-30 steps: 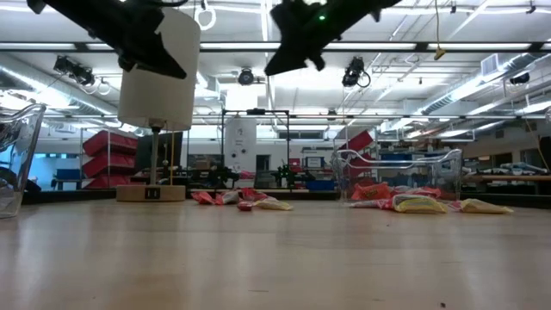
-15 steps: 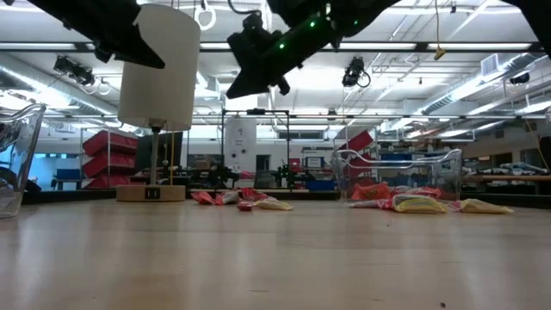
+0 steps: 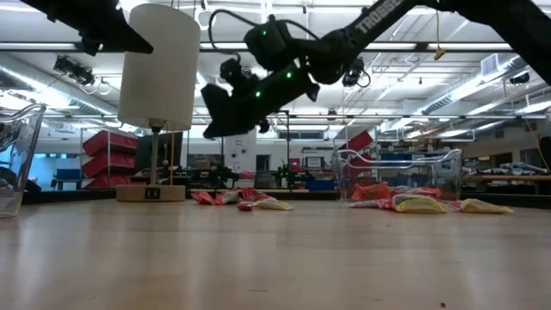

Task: Sort candy
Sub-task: Put the large orange chocolate bar into the top right transparent bin

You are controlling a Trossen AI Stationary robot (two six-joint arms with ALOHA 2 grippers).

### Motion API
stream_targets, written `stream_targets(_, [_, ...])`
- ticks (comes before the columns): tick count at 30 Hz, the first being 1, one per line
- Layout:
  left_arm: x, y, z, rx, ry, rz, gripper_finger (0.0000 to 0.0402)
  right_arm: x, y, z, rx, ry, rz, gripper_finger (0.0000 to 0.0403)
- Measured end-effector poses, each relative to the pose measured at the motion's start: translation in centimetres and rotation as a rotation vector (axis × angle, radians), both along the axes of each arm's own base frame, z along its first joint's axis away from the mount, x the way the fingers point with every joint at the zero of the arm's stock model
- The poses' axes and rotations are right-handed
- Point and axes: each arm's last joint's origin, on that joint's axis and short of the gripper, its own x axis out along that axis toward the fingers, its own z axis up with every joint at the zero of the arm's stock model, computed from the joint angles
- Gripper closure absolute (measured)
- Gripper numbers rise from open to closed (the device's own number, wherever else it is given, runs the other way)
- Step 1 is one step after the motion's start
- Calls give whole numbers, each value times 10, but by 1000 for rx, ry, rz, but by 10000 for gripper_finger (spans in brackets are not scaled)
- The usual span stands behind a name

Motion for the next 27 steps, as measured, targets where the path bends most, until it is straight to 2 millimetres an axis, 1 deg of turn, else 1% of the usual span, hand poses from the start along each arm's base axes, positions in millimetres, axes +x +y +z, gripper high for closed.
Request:
stream_targets(4, [-1, 0, -2, 2, 28, 0, 401, 3, 0, -15, 22, 16, 7, 400])
stream_targets(6, [-1, 0, -3, 1, 30, 0, 401, 2, 0, -18, 23, 40, 10, 400])
stream_targets(10, [0, 0, -3, 1, 30, 0, 401, 3, 1, -26, -38, 89, 55, 389])
stream_targets(12, [0, 0, -3, 1, 31, 0, 401, 5, 5, -32, -101, 110, 100, 377])
stream_targets(19, [0, 0, -3, 1, 31, 0, 401, 13, 17, -52, -197, 120, 173, 319])
stream_targets(22, [0, 0, -3, 1, 31, 0, 401, 14, 18, -60, -219, 137, 125, 292])
stream_targets(24, [0, 0, -3, 1, 31, 0, 401, 14, 18, -63, -228, 154, 74, 275])
stream_targets(27, [0, 0, -3, 1, 32, 0, 401, 13, 18, -63, -197, 150, 60, 253])
